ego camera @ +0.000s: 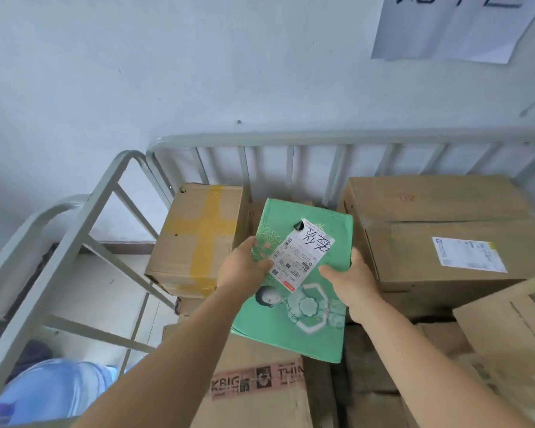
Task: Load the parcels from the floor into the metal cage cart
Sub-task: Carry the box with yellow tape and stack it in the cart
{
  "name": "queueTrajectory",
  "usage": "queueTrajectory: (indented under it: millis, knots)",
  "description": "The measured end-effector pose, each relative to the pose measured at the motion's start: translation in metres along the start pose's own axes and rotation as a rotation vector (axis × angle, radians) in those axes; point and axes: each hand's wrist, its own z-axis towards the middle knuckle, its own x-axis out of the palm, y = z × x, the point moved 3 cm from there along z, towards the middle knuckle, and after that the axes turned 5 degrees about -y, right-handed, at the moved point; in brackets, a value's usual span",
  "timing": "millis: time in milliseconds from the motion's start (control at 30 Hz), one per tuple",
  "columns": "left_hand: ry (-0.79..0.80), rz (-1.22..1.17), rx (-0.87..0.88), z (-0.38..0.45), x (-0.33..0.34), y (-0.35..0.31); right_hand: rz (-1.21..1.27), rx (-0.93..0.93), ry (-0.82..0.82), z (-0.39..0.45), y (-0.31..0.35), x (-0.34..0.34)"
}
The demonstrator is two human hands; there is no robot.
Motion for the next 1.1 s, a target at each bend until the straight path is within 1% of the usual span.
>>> queueTrajectory:
  millis: [100,300,500,633,767,833,867,933,1000,1100]
  knots:
    - [-0.031,0.017,0.006,0.034,0.000,-0.018,0.009,-0.004,0.050,0.040,0.017,0.005]
    - [-0.108,0.171,-0.034,0.090,0.014,-0.027,0.051,0.083,0.125,0.109,0.025,0.030]
    - [-0.052,0.253,-0.019,0.126,0.038,-0.016,0.009,0.079,0.198,0.140,0.012,0.062]
    - [-0.023,0.360,0.019,0.132,0.045,-0.004,-0.044,0.004,0.205,0.149,0.001,0.084]
    - [0.049,0.486,0.125,0.128,0.048,0.010,-0.197,-0.095,0.203,0.156,-0.009,0.097]
    - [0.045,0.521,0.198,0.123,0.044,0.014,-0.257,-0.106,0.189,0.156,-0.012,0.100]
    - [0.036,0.533,0.228,0.119,0.040,0.015,-0.313,-0.127,0.172,0.154,-0.011,0.100]
    - [0.045,0.615,0.264,0.110,0.030,0.023,-0.541,-0.219,0.156,0.143,-0.007,0.100]
    - [0.112,0.715,0.233,0.101,0.018,0.038,-0.791,-0.346,0.248,0.117,0.001,0.105]
    - [0.231,0.802,0.204,0.089,0.004,0.063,-1.024,-0.487,0.471,0.074,0.005,0.123]
